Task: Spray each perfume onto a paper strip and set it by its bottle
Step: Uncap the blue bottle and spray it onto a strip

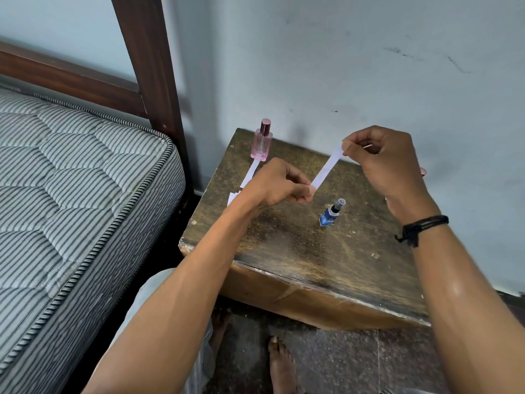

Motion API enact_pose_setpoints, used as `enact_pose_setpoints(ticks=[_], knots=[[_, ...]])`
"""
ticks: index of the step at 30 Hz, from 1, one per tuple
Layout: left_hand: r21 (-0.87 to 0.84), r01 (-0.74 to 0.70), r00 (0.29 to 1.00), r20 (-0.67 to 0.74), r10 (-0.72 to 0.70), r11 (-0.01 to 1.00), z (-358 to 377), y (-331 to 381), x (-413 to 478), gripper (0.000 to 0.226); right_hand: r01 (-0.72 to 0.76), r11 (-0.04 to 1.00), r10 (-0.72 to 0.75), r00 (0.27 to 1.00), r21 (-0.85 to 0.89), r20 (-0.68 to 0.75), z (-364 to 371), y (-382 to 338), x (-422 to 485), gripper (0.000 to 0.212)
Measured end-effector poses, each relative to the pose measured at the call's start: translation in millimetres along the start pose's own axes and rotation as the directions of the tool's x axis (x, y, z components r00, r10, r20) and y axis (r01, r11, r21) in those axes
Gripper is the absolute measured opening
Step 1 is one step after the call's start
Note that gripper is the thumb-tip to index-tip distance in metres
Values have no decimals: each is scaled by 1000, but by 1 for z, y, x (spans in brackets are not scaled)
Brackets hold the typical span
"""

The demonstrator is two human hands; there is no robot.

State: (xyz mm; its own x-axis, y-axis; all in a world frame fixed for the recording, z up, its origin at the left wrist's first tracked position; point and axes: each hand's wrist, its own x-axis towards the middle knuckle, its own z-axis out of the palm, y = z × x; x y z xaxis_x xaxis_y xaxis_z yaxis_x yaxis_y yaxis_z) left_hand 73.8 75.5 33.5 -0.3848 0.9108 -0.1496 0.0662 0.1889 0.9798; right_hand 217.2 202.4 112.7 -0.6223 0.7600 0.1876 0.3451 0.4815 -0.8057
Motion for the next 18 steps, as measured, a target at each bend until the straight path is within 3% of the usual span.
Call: enact_pose_setpoints(ticks=[7, 13, 18], knots=[[9, 42, 999, 17, -43, 999, 8, -3, 3, 9, -35, 997, 32, 999, -73, -34, 8, 19, 14, 15], [411, 72, 996, -70, -47, 909, 21, -9, 5, 11, -147, 986, 153, 985, -81, 81, 12, 49, 29, 15], [564, 95, 994, -102, -45, 821, 28, -10, 4, 15, -205, 971, 225, 958, -123, 178, 23, 64, 41, 15]])
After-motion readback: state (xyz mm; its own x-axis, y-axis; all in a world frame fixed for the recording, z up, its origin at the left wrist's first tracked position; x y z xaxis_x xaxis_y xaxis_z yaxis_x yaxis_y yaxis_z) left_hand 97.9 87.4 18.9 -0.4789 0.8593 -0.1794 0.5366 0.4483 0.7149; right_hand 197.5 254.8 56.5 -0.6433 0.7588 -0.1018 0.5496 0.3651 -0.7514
